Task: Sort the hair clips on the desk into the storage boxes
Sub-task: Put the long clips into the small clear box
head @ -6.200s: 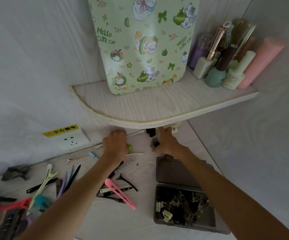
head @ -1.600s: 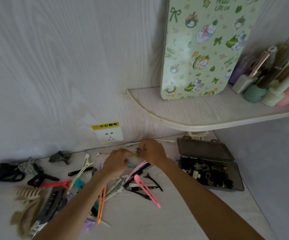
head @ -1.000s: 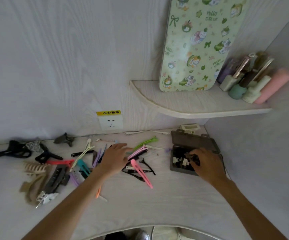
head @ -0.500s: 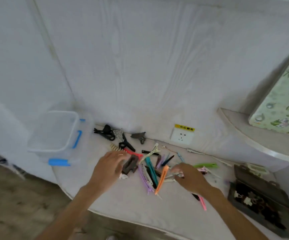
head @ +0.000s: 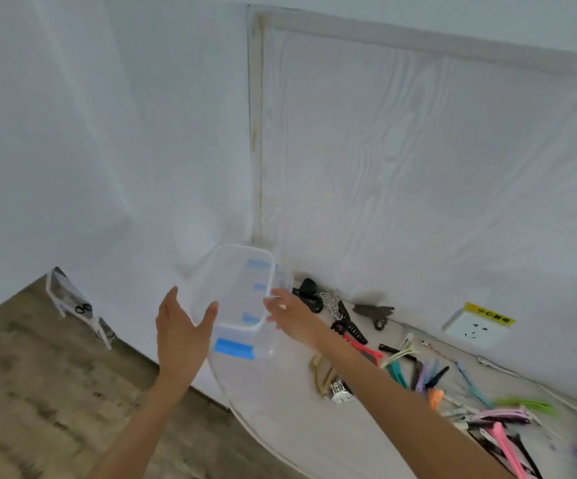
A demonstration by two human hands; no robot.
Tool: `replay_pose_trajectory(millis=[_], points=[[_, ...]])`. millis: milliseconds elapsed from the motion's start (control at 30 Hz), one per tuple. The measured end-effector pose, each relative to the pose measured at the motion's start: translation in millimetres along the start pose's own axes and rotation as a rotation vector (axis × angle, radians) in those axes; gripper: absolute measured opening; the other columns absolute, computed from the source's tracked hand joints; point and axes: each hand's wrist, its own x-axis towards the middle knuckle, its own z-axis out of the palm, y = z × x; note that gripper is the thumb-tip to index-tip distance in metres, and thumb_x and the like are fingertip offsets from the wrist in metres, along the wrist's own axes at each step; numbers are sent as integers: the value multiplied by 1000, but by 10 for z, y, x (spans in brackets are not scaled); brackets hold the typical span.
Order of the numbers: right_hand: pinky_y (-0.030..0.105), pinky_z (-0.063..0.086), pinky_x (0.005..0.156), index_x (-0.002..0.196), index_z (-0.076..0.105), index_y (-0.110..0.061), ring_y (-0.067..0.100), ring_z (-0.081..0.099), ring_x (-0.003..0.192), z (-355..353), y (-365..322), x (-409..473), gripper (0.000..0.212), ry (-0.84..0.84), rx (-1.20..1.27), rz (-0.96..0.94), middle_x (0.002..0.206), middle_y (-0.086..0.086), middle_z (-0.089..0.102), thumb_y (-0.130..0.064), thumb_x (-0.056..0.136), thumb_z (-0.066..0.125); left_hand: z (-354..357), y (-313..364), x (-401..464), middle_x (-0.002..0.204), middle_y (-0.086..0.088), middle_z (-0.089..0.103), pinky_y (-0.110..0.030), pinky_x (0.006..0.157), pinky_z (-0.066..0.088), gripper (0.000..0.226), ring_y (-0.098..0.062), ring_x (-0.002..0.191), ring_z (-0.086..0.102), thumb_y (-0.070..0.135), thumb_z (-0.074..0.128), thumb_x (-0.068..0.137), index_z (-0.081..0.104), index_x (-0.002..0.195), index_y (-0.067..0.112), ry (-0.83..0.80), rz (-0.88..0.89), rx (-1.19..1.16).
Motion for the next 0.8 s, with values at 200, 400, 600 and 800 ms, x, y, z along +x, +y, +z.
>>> replay_pose_trajectory(millis=[200, 400, 600, 800], points=[[23, 45, 59, 121, 45, -4, 13, 52, 57, -9, -230, 136, 37, 44, 263, 197, 76, 5, 56, -26, 93, 53, 38, -170, -41, 107, -4, 65, -27, 84, 44, 28, -23, 108, 60, 31, 58, 90, 61, 112, 14, -170, -118, -416], [35, 51, 91, 116, 55, 0, 23, 67, 88, -413, -28, -436, 48, -54, 374, 135, 105, 15, 67, -40, 91, 53, 104, 26, -296, 117, 6, 62, -14, 84, 39, 31, -2, 103, 57, 31, 53, 93, 59, 121, 22, -154, -5, -516], [38, 51, 89, 122, 51, 0, 26, 63, 77, -683, 405, -607, 46, 95, 452, 73, 114, 26, 63, -36, 93, 48, 618, 107, -547, 108, 10, 63, -12, 81, 41, 29, 1, 97, 58, 49, 44, 86, 57, 110, 39, -203, 188, -489], [26, 55, 72, 119, 58, -5, 25, 62, 73, -631, 920, -709, 46, 101, 482, -18, 105, 24, 62, -41, 92, 47, 974, -219, -771, 75, 10, 50, -12, 67, 38, 32, 0, 72, 47, 65, 44, 81, 47, 73, 35, -68, 344, -432]])
